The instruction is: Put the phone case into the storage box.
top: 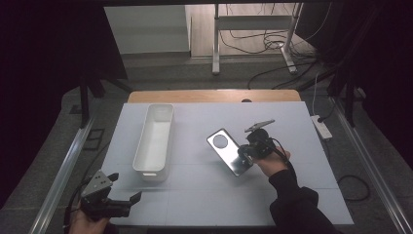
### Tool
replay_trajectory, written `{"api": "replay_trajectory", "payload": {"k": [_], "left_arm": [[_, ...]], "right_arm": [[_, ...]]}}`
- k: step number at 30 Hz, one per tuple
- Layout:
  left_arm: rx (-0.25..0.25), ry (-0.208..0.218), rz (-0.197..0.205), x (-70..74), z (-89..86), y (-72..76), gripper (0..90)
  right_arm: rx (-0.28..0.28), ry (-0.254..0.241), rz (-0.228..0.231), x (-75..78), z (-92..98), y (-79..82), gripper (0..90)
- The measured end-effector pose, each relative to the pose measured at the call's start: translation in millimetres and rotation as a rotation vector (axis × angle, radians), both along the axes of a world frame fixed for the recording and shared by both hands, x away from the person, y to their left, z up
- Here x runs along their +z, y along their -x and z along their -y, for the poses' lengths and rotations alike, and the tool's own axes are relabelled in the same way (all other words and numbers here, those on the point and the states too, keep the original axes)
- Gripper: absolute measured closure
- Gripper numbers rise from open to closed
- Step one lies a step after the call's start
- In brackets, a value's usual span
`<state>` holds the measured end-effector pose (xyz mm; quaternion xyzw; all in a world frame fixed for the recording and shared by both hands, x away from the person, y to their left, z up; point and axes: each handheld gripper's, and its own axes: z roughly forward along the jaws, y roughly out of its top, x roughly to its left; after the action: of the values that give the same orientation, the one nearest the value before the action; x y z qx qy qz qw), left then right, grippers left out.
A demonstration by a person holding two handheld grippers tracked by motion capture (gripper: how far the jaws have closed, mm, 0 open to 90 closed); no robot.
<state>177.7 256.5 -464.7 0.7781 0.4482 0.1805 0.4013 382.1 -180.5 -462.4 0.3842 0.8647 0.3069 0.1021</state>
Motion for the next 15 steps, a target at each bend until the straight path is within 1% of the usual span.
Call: {"api": "replay_trajectory", "payload": {"k": [4,7,15], "left_arm": [[-0.022,0.015,-0.009,3.8,5.3,-3.6,0.0],[-0.028,0.018,-0.005,5.7,7.6,-5.2,0.0],[-0.06,0.044,-0.005,11.2,18.1,-14.8,0.0]], "right_arm": [[0.002,-0.011,0.016,5.1,2.2,3.3,88.5],[0.007,-0.013,0.027,7.4,3.4,4.9,88.5],[0.004,-0.042,0.049,15.3,6.1,9.1,88.5]]}}
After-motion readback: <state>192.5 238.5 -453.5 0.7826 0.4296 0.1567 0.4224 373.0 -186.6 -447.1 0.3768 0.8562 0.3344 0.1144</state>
